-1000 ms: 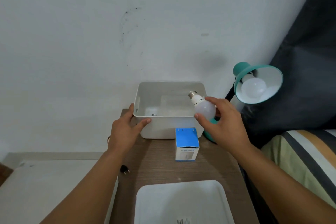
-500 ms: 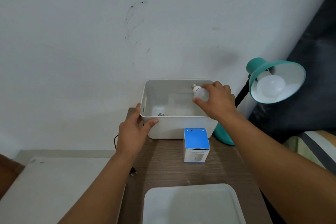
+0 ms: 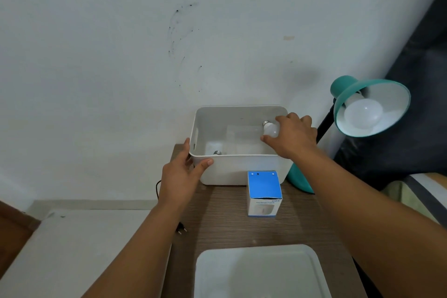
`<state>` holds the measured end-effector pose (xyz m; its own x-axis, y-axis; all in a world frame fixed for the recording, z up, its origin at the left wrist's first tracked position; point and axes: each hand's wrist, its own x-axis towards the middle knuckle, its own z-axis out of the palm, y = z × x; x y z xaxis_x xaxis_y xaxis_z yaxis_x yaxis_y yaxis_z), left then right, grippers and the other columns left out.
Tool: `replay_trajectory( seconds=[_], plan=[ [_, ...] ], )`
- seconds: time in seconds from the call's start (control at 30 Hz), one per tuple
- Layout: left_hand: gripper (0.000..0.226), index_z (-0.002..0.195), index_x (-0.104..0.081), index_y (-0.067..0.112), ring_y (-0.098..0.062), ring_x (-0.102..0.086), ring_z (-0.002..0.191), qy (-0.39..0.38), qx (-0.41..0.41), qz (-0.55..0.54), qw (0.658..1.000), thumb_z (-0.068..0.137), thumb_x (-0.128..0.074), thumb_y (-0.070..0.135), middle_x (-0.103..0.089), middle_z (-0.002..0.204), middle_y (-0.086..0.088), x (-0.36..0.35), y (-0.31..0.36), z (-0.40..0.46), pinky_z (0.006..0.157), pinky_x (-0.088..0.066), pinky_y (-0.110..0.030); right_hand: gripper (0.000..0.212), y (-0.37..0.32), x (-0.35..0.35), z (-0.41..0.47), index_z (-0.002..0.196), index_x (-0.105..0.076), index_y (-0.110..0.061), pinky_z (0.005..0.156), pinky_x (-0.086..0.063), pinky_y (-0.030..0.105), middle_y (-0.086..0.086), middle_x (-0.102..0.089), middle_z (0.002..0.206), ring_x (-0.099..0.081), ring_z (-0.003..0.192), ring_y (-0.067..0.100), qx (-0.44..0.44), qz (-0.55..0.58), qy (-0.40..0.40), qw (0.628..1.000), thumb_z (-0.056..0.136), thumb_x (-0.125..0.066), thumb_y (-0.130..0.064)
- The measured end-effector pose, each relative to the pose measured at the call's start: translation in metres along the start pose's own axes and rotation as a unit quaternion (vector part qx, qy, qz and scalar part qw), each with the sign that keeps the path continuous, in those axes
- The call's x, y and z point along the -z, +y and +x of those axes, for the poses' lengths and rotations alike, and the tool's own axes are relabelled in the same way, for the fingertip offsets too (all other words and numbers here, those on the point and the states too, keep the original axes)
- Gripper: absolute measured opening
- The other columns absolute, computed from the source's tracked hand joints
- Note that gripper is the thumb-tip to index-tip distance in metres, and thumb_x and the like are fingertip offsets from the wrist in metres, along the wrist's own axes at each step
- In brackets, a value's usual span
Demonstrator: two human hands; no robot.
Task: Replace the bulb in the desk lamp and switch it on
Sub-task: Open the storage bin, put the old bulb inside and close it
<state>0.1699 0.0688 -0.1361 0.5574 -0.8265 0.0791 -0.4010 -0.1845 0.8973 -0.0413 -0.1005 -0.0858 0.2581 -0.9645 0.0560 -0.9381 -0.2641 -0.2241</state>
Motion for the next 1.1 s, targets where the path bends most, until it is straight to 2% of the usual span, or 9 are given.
replay_trajectory(
  seconds=[0.17, 0.27, 0.37, 0.5, 0.63, 0.83, 0.97, 1.03, 1.1],
  plan=[
    [0.086, 0.157, -0.028, 0.031, -0.006, -0.054, 0.129, -0.05, 0.005, 0.054, 0.997, 0.086, -0.073, 0.047, -0.057, 0.141, 0.01, 0.01, 0.002, 0.004, 0.085, -0.041, -0.006, 0.076, 0.001, 0.008, -0.014, 0.147, -0.041, -0.027, 0.099, -0.037, 0.046, 0.006, -0.047, 0.143, -0.038, 0.131, 0.034, 0.002, 0.058, 0.031, 0.998, 0.086, -0.059, -0.067],
    [0.09, 0.158, -0.022, 0.031, -0.011, -0.047, 0.136, -0.077, -0.003, 0.08, 0.994, 0.086, -0.072, 0.05, -0.046, 0.151, 0.012, 0.02, 0.006, -0.007, 0.097, -0.038, -0.016, 0.069, 0.002, 0.013, -0.039, 0.146, -0.044, -0.027, 0.1, -0.039, 0.047, 0.005, -0.049, 0.143, -0.041, 0.13, 0.033, 0.03, 0.093, 0.077, 0.992, 0.088, -0.06, -0.061],
    [0.077, 0.153, -0.032, 0.036, -0.011, -0.05, 0.129, -0.067, -0.016, 0.1, 0.993, 0.087, -0.071, 0.049, -0.044, 0.144, 0.022, 0.027, 0.011, -0.026, 0.093, -0.04, -0.017, 0.061, 0.008, 0.018, -0.07, 0.141, -0.05, -0.024, 0.099, -0.042, 0.045, 0.004, -0.055, 0.136, -0.046, 0.124, 0.03, 0.056, 0.157, 0.12, 0.979, 0.089, -0.064, -0.053],
    [0.088, 0.158, -0.026, 0.021, -0.016, -0.05, 0.133, -0.045, 0.006, 0.142, 0.989, 0.088, -0.069, 0.052, -0.044, 0.154, 0.002, 0.031, 0.017, -0.066, 0.1, -0.036, -0.022, 0.056, 0.028, 0.018, -0.116, 0.135, -0.056, -0.021, 0.096, -0.045, 0.04, 0.001, -0.06, 0.121, -0.051, 0.116, 0.024, 0.055, 0.215, 0.126, 0.967, 0.089, -0.065, -0.05],
    [0.084, 0.158, -0.026, 0.02, -0.022, -0.054, 0.126, -0.082, 0.023, 0.159, 0.984, 0.09, -0.064, 0.054, -0.053, 0.145, -0.01, 0.034, 0.017, -0.116, 0.106, -0.043, -0.035, 0.054, 0.053, 0.008, -0.17, 0.135, -0.056, -0.021, 0.097, -0.041, 0.033, -0.001, -0.059, 0.122, -0.05, 0.119, 0.02, 0.048, 0.25, 0.071, 0.964, 0.089, -0.069, -0.045],
    [0.082, 0.157, -0.028, 0.022, -0.017, -0.031, 0.147, -0.153, 0.049, 0.137, 0.977, 0.091, -0.064, 0.053, -0.033, 0.16, 0.004, 0.032, -0.004, -0.195, 0.114, -0.027, -0.03, 0.069, 0.102, -0.02, -0.243, 0.145, -0.047, -0.024, 0.107, -0.043, 0.04, -0.002, -0.051, 0.143, -0.048, 0.132, 0.021, 0.046, 0.231, -0.05, 0.971, 0.087, -0.065, -0.057],
    [0.094, 0.155, -0.031, 0.031, -0.015, -0.037, 0.144, -0.199, 0.053, 0.181, 0.962, 0.079, -0.054, 0.081, -0.04, 0.157, 0.008, 0.032, -0.032, -0.235, 0.118, -0.033, -0.038, 0.09, 0.129, -0.04, -0.289, 0.153, -0.032, -0.035, 0.112, -0.035, 0.034, -0.01, -0.038, 0.157, -0.04, 0.139, 0.012, 0.07, 0.198, -0.154, 0.965, 0.078, -0.059, -0.076],
    [0.101, 0.158, -0.022, 0.028, -0.015, -0.023, 0.15, -0.208, 0.057, 0.212, 0.953, 0.078, -0.053, 0.082, -0.025, 0.164, 0.006, 0.03, -0.045, -0.251, 0.122, -0.025, -0.04, 0.098, 0.137, -0.047, -0.306, 0.154, -0.028, -0.034, 0.115, -0.031, 0.032, -0.01, -0.034, 0.159, -0.036, 0.142, 0.012, 0.082, 0.197, -0.173, 0.961, 0.073, -0.062, -0.079],
    [0.102, 0.16, -0.011, 0.023, -0.016, -0.006, 0.154, -0.21, 0.067, 0.226, 0.949, 0.084, -0.061, 0.069, -0.009, 0.167, 0.005, 0.031, -0.05, -0.267, 0.124, -0.014, -0.039, 0.099, 0.142, -0.051, -0.319, 0.156, -0.021, -0.031, 0.117, -0.02, 0.03, -0.005, -0.028, 0.162, -0.026, 0.148, 0.016, 0.085, 0.188, -0.176, 0.963, 0.077, -0.071, -0.065]
  ],
)
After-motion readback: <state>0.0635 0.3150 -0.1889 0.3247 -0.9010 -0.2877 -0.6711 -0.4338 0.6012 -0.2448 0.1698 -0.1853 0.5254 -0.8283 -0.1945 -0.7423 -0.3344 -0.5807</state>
